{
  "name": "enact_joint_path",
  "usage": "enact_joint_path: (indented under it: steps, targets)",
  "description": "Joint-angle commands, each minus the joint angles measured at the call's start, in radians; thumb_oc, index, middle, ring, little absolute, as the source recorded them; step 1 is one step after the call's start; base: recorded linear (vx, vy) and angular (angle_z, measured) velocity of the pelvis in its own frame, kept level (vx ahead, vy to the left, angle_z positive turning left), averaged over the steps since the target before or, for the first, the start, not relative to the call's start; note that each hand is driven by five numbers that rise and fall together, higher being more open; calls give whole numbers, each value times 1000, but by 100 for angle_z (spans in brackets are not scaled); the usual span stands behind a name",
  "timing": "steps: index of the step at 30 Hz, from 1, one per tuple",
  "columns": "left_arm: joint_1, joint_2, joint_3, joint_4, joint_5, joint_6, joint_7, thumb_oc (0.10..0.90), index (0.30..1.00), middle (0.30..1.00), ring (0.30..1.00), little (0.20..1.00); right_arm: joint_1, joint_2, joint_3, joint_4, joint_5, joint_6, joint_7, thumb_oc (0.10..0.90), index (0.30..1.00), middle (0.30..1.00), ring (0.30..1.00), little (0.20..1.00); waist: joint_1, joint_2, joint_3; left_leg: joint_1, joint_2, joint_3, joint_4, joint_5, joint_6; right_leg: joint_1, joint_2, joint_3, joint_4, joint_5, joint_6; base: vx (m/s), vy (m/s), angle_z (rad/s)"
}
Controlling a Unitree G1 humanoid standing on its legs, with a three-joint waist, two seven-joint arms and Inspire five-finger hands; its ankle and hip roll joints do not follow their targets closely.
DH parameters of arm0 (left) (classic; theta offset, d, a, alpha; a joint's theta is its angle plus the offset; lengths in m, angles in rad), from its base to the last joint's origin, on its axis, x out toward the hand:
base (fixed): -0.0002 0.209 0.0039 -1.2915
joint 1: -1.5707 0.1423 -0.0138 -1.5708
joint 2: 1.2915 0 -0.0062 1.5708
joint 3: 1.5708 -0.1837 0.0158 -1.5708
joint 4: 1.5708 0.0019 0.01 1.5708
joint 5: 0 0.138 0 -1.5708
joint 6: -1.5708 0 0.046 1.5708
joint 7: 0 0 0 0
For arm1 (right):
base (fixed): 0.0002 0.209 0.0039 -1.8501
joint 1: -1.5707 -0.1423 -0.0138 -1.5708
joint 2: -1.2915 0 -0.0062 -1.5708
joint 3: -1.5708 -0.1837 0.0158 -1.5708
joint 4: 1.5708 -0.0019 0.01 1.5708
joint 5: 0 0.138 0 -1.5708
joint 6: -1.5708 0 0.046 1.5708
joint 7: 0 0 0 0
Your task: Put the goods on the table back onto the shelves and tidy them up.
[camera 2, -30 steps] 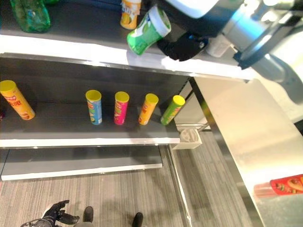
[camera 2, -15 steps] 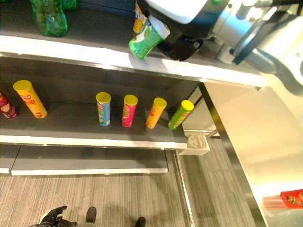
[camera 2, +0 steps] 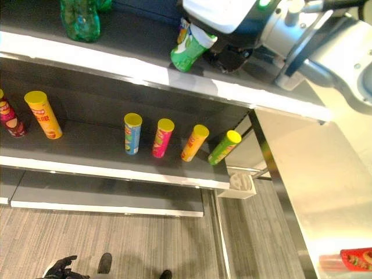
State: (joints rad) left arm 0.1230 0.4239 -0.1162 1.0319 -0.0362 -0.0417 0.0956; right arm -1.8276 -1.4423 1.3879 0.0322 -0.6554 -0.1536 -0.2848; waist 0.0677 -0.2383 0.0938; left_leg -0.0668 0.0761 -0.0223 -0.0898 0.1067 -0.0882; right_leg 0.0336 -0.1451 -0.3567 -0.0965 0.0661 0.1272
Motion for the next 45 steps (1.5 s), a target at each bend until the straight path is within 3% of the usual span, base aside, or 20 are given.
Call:
enact_joint_path:
  steps: [1,28,30,45]
  targets:
    - [-28,100,21,-18,9,-39,15,800,900,900,900,900,-176,-58,12,70,-14,71,1,400,300,300,300,300,25,-52,15,70,15,31,2,-124,-27,51,-53,33,12,4,79,0,0,0]
    - [-26,116,18,-26,1,-44,17,800,900,900,900,900,-133,-47,12,156,-35,82,18,400,300,300,300,300,13,-67,27,72,12,27,2,-128,-24,49,-52,39,12,1,75,0,0,1]
    - [-25,112,19,-23,1,-44,16,800,900,900,900,900,-136,-45,12,153,-35,84,15,800,900,900,900,900,13,-66,27,75,13,31,2,-130,-24,49,-52,42,13,2,76,0,0,0]
    - [-33,83,11,-24,5,-39,23,800,900,900,900,900,-165,-68,12,144,-15,116,-17,800,900,900,900,900,13,-30,28,87,9,39,2,-137,-19,52,-53,49,11,2,76,0,1,0]
